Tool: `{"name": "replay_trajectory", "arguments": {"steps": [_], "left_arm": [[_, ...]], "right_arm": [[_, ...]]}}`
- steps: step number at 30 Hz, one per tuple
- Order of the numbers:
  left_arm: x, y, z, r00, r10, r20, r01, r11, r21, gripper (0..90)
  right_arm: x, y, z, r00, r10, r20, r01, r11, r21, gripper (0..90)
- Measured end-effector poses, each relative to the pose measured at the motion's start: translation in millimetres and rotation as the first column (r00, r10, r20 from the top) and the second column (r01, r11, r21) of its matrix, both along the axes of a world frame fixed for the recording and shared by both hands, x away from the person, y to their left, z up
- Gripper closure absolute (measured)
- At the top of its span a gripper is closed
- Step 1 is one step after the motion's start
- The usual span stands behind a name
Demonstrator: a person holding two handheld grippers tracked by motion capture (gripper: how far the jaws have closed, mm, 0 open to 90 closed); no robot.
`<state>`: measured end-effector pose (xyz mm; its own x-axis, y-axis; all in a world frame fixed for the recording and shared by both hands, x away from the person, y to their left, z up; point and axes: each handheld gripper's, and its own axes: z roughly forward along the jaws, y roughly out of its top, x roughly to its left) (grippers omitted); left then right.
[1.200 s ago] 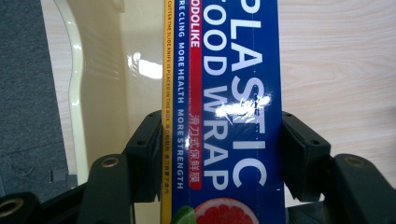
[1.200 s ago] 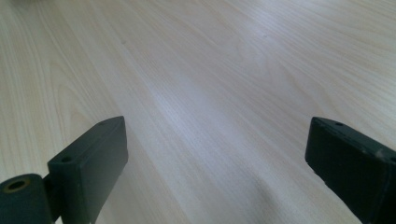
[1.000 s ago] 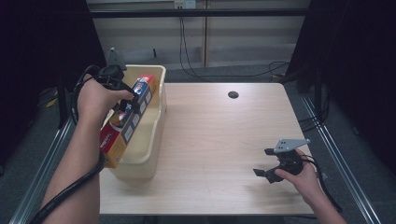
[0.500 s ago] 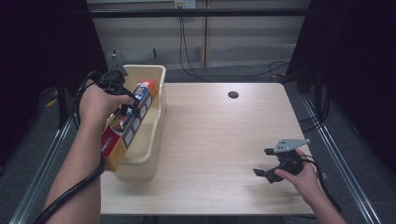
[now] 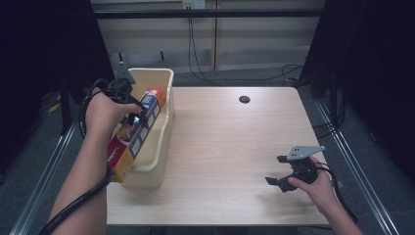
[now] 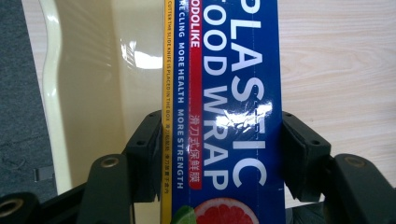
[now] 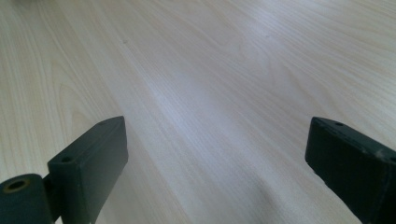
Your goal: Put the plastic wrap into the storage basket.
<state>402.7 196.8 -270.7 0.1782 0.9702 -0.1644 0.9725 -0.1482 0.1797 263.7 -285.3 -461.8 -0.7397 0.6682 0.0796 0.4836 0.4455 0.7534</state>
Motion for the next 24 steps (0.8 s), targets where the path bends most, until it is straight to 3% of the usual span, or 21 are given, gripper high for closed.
{"name": "replay_trajectory", "arguments": {"steps": [24], "left_arm": [[0.2, 6.6, -24.7, 0.999, 0.017, -0.042, -0.017, 0.9998, 0.006, 40.8]], "right_arm": [[1.6, 1.9, -0.7, 1.0, 0.006, -0.001, -0.006, 1.0, 0.002, 5.8]]}}
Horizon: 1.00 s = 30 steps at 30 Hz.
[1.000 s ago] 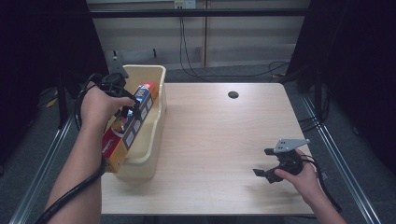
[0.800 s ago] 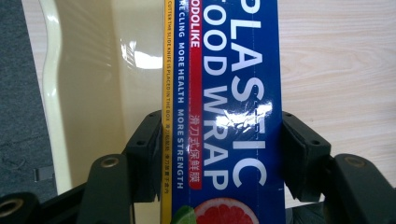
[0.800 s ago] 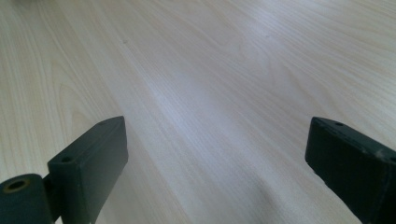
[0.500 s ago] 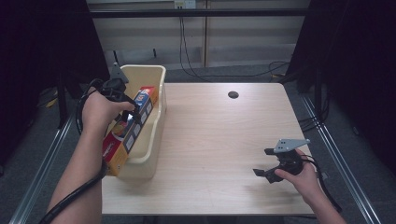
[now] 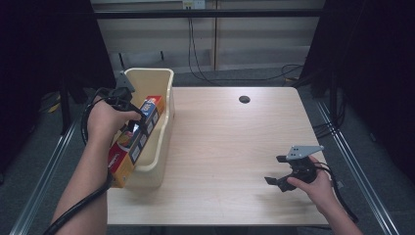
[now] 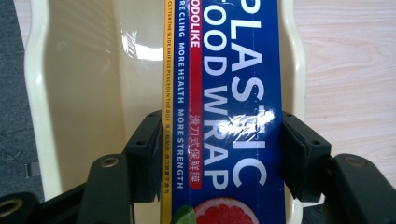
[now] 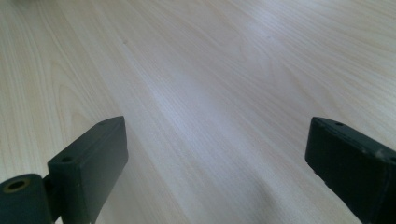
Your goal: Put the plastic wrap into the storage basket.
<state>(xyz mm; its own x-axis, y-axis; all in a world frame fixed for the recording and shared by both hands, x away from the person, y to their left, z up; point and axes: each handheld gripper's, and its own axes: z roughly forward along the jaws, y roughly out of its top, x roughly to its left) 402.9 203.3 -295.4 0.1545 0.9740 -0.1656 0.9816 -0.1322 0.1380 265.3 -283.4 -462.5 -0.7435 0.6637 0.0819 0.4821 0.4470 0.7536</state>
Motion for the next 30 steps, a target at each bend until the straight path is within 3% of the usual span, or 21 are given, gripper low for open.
{"name": "replay_trajectory", "arguments": {"steps": [30], "left_arm": [[10.6, -2.8, -28.2, 0.9979, 0.027, -0.059, -0.025, 0.9993, 0.028, 40.2]], "right_arm": [[1.3, 2.0, -2.3, 0.9999, 0.006, -0.011, -0.006, 1.0, 0.006, 5.8]]}}
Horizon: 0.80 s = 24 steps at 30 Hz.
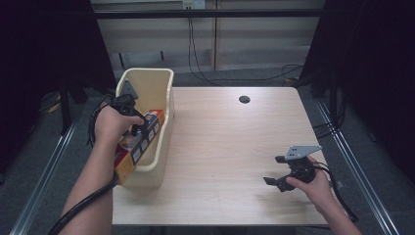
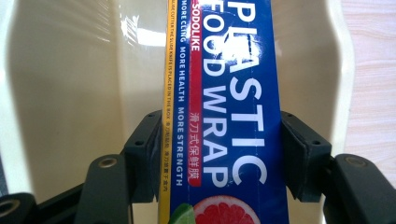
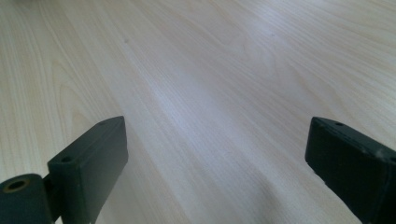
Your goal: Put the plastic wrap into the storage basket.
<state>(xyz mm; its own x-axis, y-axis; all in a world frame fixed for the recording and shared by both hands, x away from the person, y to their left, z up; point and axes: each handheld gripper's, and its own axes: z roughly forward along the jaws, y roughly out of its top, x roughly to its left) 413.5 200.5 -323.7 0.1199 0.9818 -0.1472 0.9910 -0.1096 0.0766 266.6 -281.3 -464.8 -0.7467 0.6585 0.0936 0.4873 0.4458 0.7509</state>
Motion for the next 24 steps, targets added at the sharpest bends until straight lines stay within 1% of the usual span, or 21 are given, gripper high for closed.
{"name": "replay_trajectory", "arguments": {"steps": [1, 2, 6, 7, 8, 9, 10, 12, 13, 14, 16, 17, 18, 19, 21, 23, 24], "left_arm": [[0.7, -0.6, -0.6, 1.0, -0.008, -0.006, 0.008, 0.9999, 0.011, 40.2], [1.1, -1.8, -1.3, 1.0, -0.004, -0.006, 0.004, 0.9998, 0.017, 40.1], [2.9, -4.1, -4.9, 0.9999, 0.002, -0.014, -0.002, 1.0, 0.004, 40.0], [3.4, -4.2, -5.5, 0.9998, -0.007, -0.019, 0.007, 1.0, 0.005, 39.9], [3.5, -5.3, -6.5, 0.9999, 0.0, -0.016, 0.0, 1.0, 0.002, 40.0], [3.8, -5.8, -6.9, 0.9998, -0.002, -0.021, 0.002, 1.0, 0.002, 39.9], [4.2, -5.3, -7.3, 0.9995, -0.02, -0.023, 0.02, 0.9997, 0.015, 39.8], [4.6, -6.1, -8.4, 0.9995, -0.02, -0.023, 0.021, 0.9997, 0.016, 39.7], [4.9, -6.2, -8.8, 0.9991, -0.026, -0.034, 0.026, 0.9996, 0.008, 39.6], [5.3, -6.2, -9.7, 0.9992, -0.024, -0.032, 0.024, 0.9996, 0.016, 39.6], [5.8, -6.7, -10.6, 0.9994, -0.016, -0.031, 0.017, 0.9998, 0.014, 39.3], [6.0, -6.6, -10.1, 0.9998, -0.007, -0.016, 0.007, 0.9999, 0.007, 39.0], [6.4, -6.3, -7.2, 1.0, 0.003, 0.003, -0.003, 0.9999, -0.015, 38.3], [6.6, -5.4, -2.7, 0.9997, 0.004, 0.025, -0.003, 0.9995, -0.033, 38.4], [6.1, -5.7, 6.4, 0.9992, -0.001, 0.041, 0.001, 0.9998, -0.018, 38.3], [5.5, -6.1, 15.3, 0.9981, 0.012, 0.06, -0.01, 0.9995, -0.03, 37.8], [5.1, -6.3, 18.9, 0.9973, 0.009, 0.073, -0.007, 0.9996, -0.027, 37.2]], "right_arm": [[-0.2, -0.3, 0.0, 1.0, 0.0, 0.0, 0.0, 1.0, 0.001, 5.8], [-0.5, -0.7, 0.2, 1.0, -0.005, 0.002, 0.005, 1.0, -0.003, 5.8], [-2.2, -3.3, 1.0, 0.9999, -0.011, 0.002, 0.011, 0.9999, 0.001, 5.8], [-2.5, -4.1, 1.0, 0.9999, -0.009, 0.005, 0.009, 1.0, 0.001, 5.8], [-3.1, -4.4, 0.9, 0.9999, -0.013, 0.004, 0.013, 0.9999, 0.004, 5.8], [-3.5, -4.9, 0.7, 0.9999, -0.016, 0.006, 0.016, 0.9999, 0.0, 5.8], [-3.7, -5.4, 0.5, 0.9999, -0.013, 0.004, 0.013, 0.9999, 0.001, 5.8], [-4.1, -6.0, 0.7, 0.9999, -0.016, 0.007, 0.016, 0.9999, -0.002, 5.8], [-4.3, -6.3, 0.8, 0.9998, -0.016, 0.008, 0.016, 0.9999, -0.001, 5.8], [-4.8, -6.3, 0.8, 0.9998, -0.018, 0.005, 0.018, 0.9998, 0.002, 5.8], [-5.4, -6.6, 0.8, 0.9998, -0.02, 0.002, 0.02, 0.9998, 0.002, 5.8], [-5.5, -6.8, 0.7, 0.9997, -0.023, 0.002, 0.023, 0.9997, 0.0, 5.8], [-5.4, -7.1, 0.5, 0.9997, -0.023, 0.003, 0.023, 0.9997, -0.001, 5.8], [-5.3, -7.2, 0.6, 0.9997, -0.023, 0.003, 0.023, 0.9997, -0.002, 5.8], [-5.3, -7.3, 1.0, 0.9997, -0.024, 0.006, 0.024, 0.9997, 0.002, 5.8], [-5.8, -7.2, 0.9, 0.9998, -0.021, 0.005, 0.021, 0.9998, 0.002, 5.8], [-6.0, -7.4, 1.0, 0.9998, -0.019, 0.004, 0.019, 0.9998, -0.001, 5.8]]}}
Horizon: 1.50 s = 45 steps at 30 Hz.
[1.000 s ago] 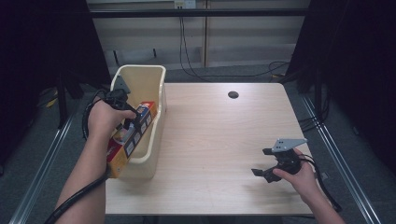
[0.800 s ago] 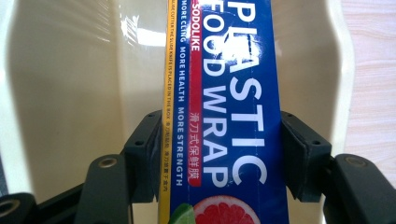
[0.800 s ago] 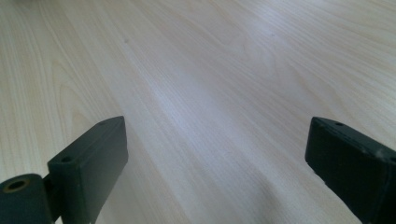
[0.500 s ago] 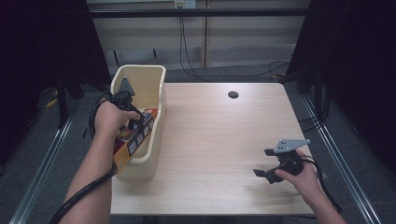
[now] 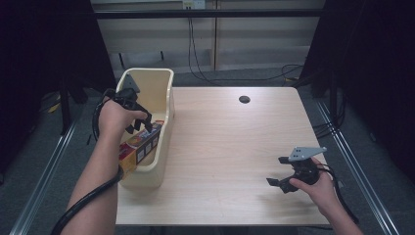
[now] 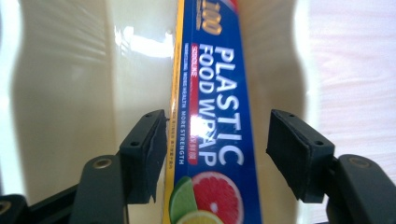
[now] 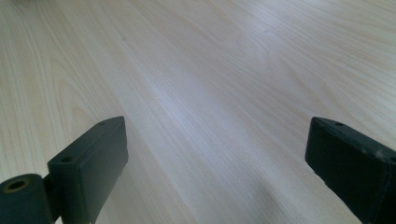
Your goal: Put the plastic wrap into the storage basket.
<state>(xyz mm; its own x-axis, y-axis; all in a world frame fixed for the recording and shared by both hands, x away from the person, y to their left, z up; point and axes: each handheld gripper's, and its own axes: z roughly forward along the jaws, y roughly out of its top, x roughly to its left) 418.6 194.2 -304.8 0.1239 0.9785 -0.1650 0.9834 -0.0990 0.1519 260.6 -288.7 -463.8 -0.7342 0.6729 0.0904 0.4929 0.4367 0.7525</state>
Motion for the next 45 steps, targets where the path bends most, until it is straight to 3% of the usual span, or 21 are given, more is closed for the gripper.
{"name": "replay_trajectory", "arguments": {"steps": [5, 13, 28, 33, 36, 38, 40, 45], "left_arm": [[-2.6, -6.3, 12.7, 0.9995, -0.022, 0.022, 0.023, 0.999, -0.039, 36.8], [-4.8, -20.9, 27.0, 0.9965, -0.051, 0.066, 0.055, 0.9963, -0.065, 33.5], [-8.9, -53.6, 24.9, 0.9831, -0.145, 0.112, 0.156, 0.9826, -0.101, 27.8], [-10.0, -66.7, 23.6, 0.9784, -0.17, 0.117, 0.184, 0.9759, -0.118, 26.6], [-10.5, -74.9, 23.9, 0.9722, -0.201, 0.121, 0.215, 0.9693, -0.12, 26.4], [-11.1, -78.5, 23.8, 0.9725, -0.2, 0.12, 0.215, 0.9685, -0.127, 25.9], [-11.9, -87.4, 21.7, 0.9645, -0.235, 0.121, 0.249, 0.9602, -0.126, 24.5], [-14.7, -103.5, 15.5, 0.9556, -0.259, 0.141, 0.279, 0.9477, -0.154, 23.3]], "right_arm": [[-0.6, -0.5, 0.7, 1.0, 0.004, 0.004, -0.004, 1.0, 0.003, 5.8], [-1.2, 0.8, 3.0, 1.0, 0.003, 0.009, -0.003, 1.0, -0.001, 5.8], [-1.1, 1.0, 3.3, 0.9999, 0.006, 0.01, -0.006, 1.0, 0.002, 5.8], [-1.9, 1.0, 4.5, 0.9999, 0.005, 0.013, -0.005, 1.0, 0.003, 5.8], [-1.8, 0.4, 4.6, 0.9998, 0.004, 0.019, -0.004, 1.0, 0.002, 5.8], [-1.8, 0.4, 4.6, 0.9998, 0.003, 0.019, -0.003, 1.0, 0.002, 5.8], [-1.9, 0.8, 4.5, 0.9999, 0.001, 0.016, -0.001, 1.0, 0.001, 5.8], [-2.2, 1.3, 4.6, 0.9998, 0.006, 0.018, -0.006, 1.0, 0.001, 5.8]]}}
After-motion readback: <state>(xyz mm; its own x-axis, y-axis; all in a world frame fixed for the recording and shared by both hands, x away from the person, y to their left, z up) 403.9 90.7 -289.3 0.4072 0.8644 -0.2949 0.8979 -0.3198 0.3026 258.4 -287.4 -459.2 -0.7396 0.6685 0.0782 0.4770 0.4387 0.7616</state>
